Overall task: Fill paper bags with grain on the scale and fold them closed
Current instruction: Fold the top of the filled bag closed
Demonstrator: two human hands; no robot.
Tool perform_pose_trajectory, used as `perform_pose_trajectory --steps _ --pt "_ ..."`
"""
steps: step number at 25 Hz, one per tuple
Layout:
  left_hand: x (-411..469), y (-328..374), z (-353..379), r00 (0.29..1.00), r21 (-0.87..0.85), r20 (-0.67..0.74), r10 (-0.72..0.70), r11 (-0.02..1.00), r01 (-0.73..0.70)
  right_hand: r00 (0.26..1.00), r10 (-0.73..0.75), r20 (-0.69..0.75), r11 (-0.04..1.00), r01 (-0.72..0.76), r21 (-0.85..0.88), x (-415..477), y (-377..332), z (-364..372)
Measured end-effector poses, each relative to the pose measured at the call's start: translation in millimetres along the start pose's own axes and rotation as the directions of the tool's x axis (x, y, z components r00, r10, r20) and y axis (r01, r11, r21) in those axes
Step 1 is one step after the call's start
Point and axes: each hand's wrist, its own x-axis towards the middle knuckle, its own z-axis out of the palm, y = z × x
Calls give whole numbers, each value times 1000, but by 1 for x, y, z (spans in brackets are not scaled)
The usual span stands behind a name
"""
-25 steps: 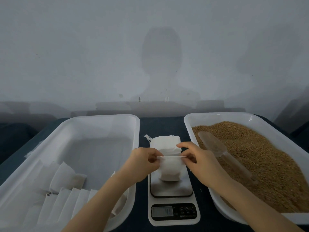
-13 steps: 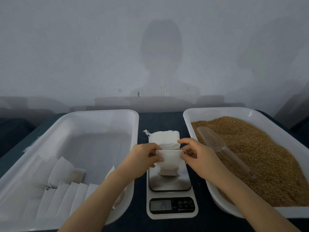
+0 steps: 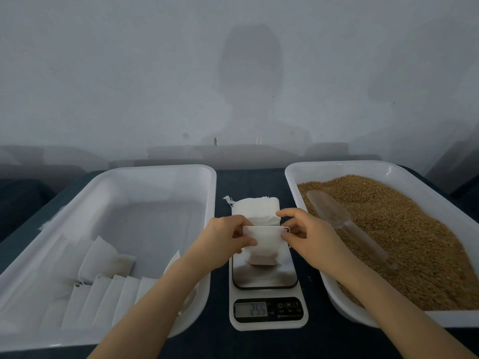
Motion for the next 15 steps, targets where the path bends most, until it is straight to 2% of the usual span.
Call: perform_pose_trajectory --steps 15 --pt "0 -1 1 1000 16 -2 24 1000 -24 1000 10 9 1000 -10 23 -2 -5 -2"
